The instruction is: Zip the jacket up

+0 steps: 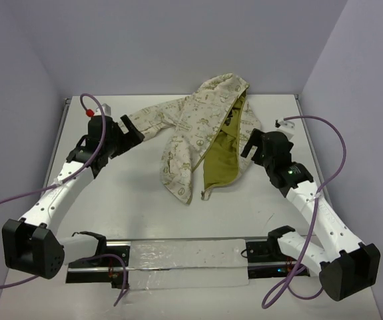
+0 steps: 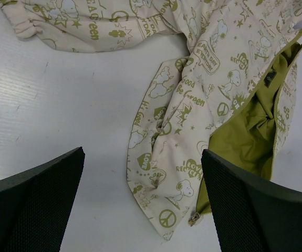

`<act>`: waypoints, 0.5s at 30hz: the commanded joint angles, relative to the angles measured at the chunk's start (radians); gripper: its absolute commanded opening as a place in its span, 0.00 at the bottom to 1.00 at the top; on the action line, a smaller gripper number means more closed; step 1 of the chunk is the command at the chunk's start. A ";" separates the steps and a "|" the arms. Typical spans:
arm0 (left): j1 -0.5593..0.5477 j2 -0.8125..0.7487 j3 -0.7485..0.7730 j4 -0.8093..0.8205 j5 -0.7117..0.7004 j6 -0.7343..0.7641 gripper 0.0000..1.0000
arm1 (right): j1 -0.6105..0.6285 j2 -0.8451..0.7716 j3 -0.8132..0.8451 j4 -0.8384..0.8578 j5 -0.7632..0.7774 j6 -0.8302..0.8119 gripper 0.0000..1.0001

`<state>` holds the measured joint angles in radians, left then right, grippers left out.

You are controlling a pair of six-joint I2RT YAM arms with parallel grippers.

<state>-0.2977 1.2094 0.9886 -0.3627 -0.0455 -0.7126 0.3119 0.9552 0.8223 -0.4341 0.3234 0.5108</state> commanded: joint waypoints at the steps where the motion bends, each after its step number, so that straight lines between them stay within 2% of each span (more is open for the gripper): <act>1: -0.003 0.013 0.005 0.037 0.025 -0.013 0.99 | 0.007 0.004 -0.020 0.044 0.005 0.026 1.00; 8: -0.092 0.006 -0.012 0.056 -0.067 0.018 0.97 | 0.007 -0.001 -0.035 0.060 -0.025 0.021 1.00; 15: -0.319 0.126 0.075 0.023 -0.150 0.056 0.94 | 0.007 -0.029 -0.097 0.100 -0.103 0.034 1.00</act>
<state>-0.5206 1.2532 0.9813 -0.3455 -0.1351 -0.6897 0.3119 0.9556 0.7690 -0.3954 0.2642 0.5273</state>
